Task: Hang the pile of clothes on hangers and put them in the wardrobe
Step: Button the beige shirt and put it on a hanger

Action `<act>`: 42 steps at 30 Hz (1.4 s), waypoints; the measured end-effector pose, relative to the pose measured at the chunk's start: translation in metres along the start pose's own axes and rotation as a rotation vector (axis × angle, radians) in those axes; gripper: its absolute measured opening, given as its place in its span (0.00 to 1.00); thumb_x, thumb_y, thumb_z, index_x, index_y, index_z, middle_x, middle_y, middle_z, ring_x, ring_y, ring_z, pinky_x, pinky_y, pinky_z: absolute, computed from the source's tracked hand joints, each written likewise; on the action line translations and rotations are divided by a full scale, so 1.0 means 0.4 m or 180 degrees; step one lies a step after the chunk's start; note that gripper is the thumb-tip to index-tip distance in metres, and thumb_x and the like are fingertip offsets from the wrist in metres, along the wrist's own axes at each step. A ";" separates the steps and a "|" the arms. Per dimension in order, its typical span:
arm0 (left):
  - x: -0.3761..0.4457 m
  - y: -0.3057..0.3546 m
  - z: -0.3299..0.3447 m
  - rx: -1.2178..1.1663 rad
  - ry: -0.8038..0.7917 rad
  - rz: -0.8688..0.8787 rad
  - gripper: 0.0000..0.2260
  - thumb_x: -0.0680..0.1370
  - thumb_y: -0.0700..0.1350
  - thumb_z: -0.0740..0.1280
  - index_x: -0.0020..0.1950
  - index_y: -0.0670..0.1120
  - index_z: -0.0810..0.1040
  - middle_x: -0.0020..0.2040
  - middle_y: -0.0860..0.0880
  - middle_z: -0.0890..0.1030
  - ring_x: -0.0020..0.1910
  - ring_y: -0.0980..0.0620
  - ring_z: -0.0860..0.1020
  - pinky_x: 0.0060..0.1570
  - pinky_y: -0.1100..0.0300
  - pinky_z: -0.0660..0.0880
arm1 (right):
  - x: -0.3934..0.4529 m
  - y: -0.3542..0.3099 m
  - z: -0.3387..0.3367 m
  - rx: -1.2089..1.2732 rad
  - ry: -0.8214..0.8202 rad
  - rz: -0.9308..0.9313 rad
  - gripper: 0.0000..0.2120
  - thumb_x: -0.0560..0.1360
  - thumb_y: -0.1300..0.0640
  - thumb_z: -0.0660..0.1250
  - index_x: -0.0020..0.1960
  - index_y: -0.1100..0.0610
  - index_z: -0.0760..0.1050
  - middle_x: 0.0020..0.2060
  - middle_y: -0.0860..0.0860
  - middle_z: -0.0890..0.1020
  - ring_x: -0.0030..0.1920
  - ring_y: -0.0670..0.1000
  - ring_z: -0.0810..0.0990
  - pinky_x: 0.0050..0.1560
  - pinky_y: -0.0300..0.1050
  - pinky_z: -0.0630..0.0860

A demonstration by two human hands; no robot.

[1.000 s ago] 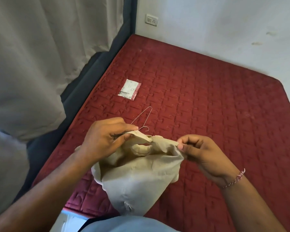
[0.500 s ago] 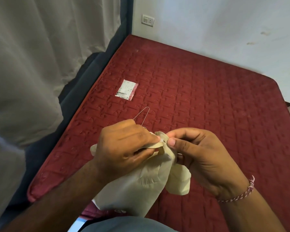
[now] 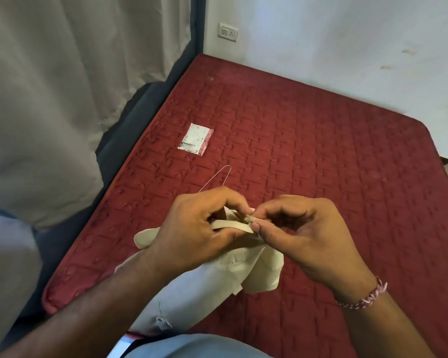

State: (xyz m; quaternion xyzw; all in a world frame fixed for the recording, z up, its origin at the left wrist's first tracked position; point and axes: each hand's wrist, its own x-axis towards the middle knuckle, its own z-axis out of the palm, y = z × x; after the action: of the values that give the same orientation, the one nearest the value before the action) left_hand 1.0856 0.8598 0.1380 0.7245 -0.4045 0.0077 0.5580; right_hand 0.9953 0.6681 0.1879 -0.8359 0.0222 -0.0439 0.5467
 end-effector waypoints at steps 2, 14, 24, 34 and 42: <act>-0.002 -0.001 0.004 -0.0274 -0.0021 -0.0377 0.15 0.73 0.53 0.77 0.54 0.47 0.86 0.47 0.55 0.86 0.44 0.53 0.84 0.42 0.56 0.81 | 0.000 0.004 0.001 -0.0367 0.0041 -0.0285 0.05 0.73 0.60 0.78 0.48 0.51 0.87 0.41 0.47 0.86 0.44 0.50 0.86 0.44 0.44 0.81; -0.017 0.005 0.046 -0.0463 0.0470 -0.0646 0.09 0.73 0.49 0.79 0.41 0.46 0.82 0.39 0.52 0.82 0.36 0.48 0.80 0.34 0.49 0.76 | -0.020 0.037 0.060 -0.1558 0.0864 -0.1389 0.03 0.78 0.66 0.70 0.50 0.61 0.82 0.53 0.50 0.83 0.54 0.44 0.81 0.53 0.34 0.76; -0.006 -0.081 0.008 0.0668 -0.0335 -0.0574 0.09 0.73 0.44 0.80 0.49 0.54 0.84 0.45 0.60 0.81 0.46 0.58 0.80 0.41 0.66 0.73 | 0.031 0.111 0.044 -0.0817 0.0167 0.0264 0.04 0.80 0.57 0.70 0.46 0.50 0.79 0.36 0.45 0.83 0.35 0.46 0.79 0.39 0.44 0.76; -0.036 -0.156 -0.120 0.0156 -0.0141 -0.0688 0.10 0.75 0.36 0.75 0.53 0.48 0.87 0.48 0.57 0.86 0.50 0.59 0.84 0.52 0.66 0.79 | 0.017 0.209 -0.048 0.0858 -0.0928 0.1364 0.09 0.75 0.60 0.75 0.49 0.66 0.83 0.40 0.58 0.83 0.40 0.52 0.78 0.40 0.40 0.74; -0.027 -0.181 -0.148 0.0903 0.0202 -0.0047 0.13 0.78 0.36 0.70 0.62 0.43 0.85 0.51 0.50 0.85 0.50 0.54 0.84 0.49 0.54 0.81 | -0.005 0.207 -0.062 0.1222 0.0066 0.1555 0.10 0.70 0.59 0.79 0.45 0.65 0.83 0.38 0.60 0.83 0.37 0.55 0.79 0.37 0.44 0.76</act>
State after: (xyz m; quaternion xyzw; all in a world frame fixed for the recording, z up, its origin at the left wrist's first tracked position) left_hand 1.1474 0.9179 0.0970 0.7985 -0.3762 0.0837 0.4625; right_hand 0.9916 0.6125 0.1219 -0.6868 0.2193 0.0769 0.6887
